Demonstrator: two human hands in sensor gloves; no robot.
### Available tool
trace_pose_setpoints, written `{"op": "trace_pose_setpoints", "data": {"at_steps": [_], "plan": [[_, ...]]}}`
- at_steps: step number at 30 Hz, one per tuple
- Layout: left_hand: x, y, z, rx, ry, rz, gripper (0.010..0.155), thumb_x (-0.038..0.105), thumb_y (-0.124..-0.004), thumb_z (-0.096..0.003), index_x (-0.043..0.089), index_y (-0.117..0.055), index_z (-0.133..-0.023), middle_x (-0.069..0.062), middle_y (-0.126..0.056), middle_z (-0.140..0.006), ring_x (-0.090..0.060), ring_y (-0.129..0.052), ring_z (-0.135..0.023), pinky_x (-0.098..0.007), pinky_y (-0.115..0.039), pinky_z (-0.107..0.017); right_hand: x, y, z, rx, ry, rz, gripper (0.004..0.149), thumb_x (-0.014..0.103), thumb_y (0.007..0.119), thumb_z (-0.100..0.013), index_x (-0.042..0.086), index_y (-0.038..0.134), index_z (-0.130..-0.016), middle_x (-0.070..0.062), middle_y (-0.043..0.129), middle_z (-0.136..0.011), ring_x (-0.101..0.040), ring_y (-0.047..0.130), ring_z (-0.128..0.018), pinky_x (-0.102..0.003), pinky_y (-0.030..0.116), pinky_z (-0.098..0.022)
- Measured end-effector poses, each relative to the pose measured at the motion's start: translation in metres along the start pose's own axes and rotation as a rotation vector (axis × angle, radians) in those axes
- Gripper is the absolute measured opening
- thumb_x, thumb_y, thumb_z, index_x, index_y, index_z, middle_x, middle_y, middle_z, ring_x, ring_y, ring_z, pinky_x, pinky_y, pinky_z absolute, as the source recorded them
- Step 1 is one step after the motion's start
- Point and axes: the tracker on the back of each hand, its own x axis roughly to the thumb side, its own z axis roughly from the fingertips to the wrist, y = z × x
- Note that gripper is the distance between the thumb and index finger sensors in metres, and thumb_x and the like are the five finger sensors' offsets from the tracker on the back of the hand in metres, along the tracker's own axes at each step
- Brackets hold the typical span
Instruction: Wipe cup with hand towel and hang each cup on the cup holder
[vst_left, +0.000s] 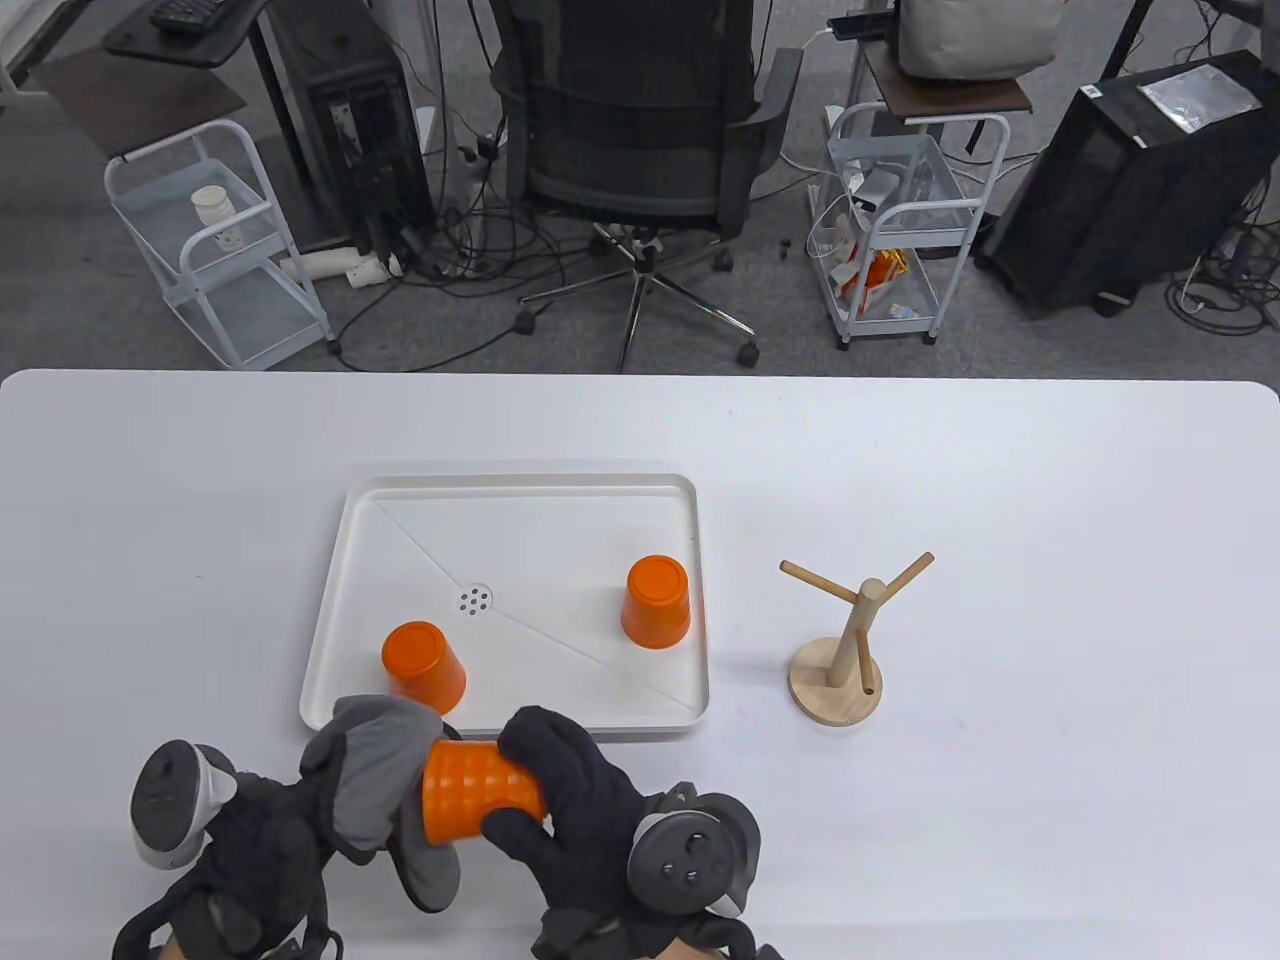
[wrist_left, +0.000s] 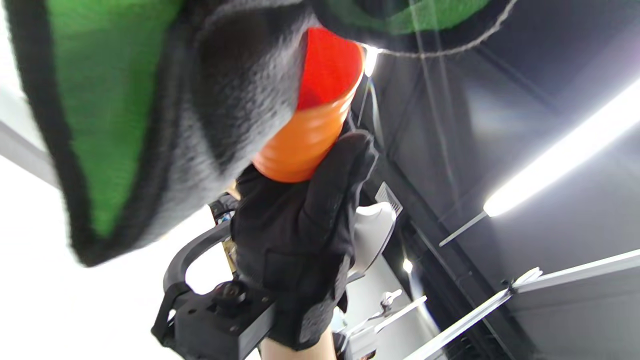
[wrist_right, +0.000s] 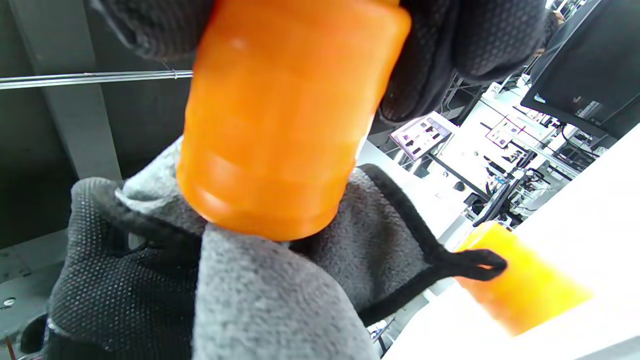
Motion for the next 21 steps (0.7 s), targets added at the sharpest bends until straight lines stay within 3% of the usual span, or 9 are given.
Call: {"op": "trace_pose_setpoints", "data": {"at_steps": [12,21], "plan": [[-0.003,-0.019,-0.012,-0.047,0.107,-0.106,0.073,0.067,-0.053,-0.0496,0.044,-0.022,-0.112,0.001,-0.008,-0.121,-0.053,-0.050,-0.106,-0.071,-0.048,-0.074,0.001,0.004,0.000,0.019,0.021,-0.010,0.070,0.055,0.065,-0.049,0.018,0.040,-0.103,-0.017,0.059,-0.105,-0.040,0.087,-0.075,-0.060,0.071,-0.064],[-0.005,-0.031,-0.017,-0.071,0.186,-0.252,0.073,0.065,-0.061,-0.0517,0.052,-0.010,-0.103,0.004,0.000,-0.116,-0.043,-0.059,-0.102,-0.067,-0.055,-0.074,0.001,0.008,0.001,0.038,0.042,-0.001,0.070,0.056,0.063,-0.049,0.016,0.042,-0.103,-0.018,0.062,-0.103,-0.038,0.090,-0.071,-0.059,0.073,-0.061]]}}
